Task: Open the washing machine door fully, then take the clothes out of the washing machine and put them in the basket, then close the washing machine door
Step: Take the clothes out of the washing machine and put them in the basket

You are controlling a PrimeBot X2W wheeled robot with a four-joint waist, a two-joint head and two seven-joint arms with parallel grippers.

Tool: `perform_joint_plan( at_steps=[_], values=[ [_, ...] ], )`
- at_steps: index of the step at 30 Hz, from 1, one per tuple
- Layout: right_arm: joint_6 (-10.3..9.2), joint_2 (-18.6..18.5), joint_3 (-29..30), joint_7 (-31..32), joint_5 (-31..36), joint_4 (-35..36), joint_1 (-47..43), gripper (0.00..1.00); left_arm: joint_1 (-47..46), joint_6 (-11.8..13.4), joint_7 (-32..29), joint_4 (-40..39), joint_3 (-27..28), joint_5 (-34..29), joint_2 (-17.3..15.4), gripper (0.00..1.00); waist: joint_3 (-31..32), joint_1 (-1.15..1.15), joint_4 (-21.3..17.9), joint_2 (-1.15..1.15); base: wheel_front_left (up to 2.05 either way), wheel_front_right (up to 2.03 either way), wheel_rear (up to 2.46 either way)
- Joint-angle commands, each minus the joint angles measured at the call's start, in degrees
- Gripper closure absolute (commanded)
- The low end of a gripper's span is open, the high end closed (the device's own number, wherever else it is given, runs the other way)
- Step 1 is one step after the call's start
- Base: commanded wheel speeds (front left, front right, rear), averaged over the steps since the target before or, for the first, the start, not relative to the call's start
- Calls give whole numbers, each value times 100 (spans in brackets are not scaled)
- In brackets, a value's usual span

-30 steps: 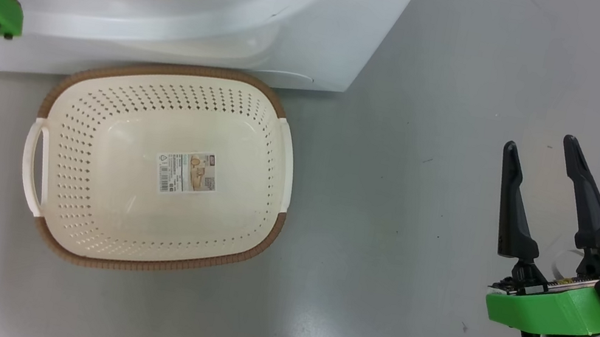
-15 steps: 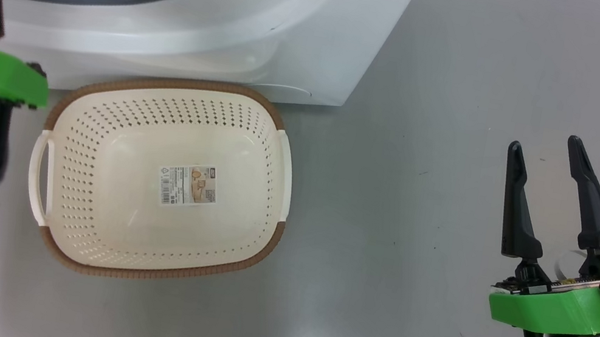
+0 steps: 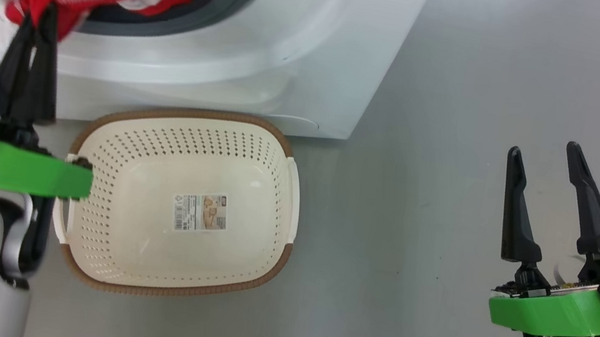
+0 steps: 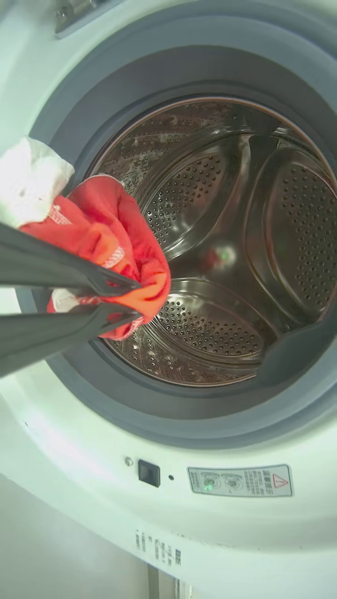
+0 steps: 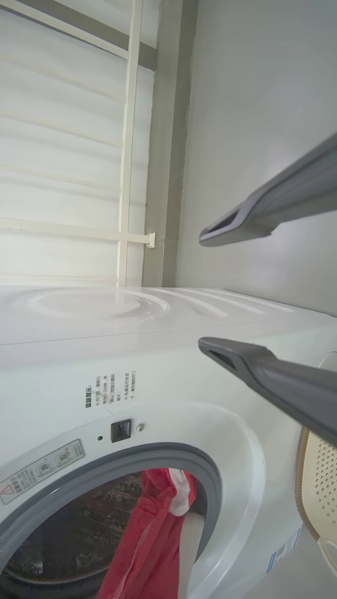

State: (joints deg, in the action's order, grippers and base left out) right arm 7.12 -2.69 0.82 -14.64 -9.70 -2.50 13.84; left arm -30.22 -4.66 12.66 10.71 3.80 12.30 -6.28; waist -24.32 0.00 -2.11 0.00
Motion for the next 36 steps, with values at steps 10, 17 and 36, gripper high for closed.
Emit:
perform_joint_plan(
  at_steps=[10, 17, 36],
  values=[
    [36, -19, -124, -36, 10, 117, -224, 0, 956, 56, -454, -1507, -68, 145, 4, 100, 417, 0, 190, 0, 0, 0, 0],
    [36, -19, -122, -36, 9, 122, -294, 0, 1469, 35, -924, -2117, -381, 364, 116, 100, 498, 0, 280, 0, 0, 0, 0],
    [36, -19, -421, -36, -16, 238, -4, 0, 104, -133, -598, 2317, -1234, 1071, 319, 100, -269, 0, -15, 0, 0, 0, 0]
  ],
)
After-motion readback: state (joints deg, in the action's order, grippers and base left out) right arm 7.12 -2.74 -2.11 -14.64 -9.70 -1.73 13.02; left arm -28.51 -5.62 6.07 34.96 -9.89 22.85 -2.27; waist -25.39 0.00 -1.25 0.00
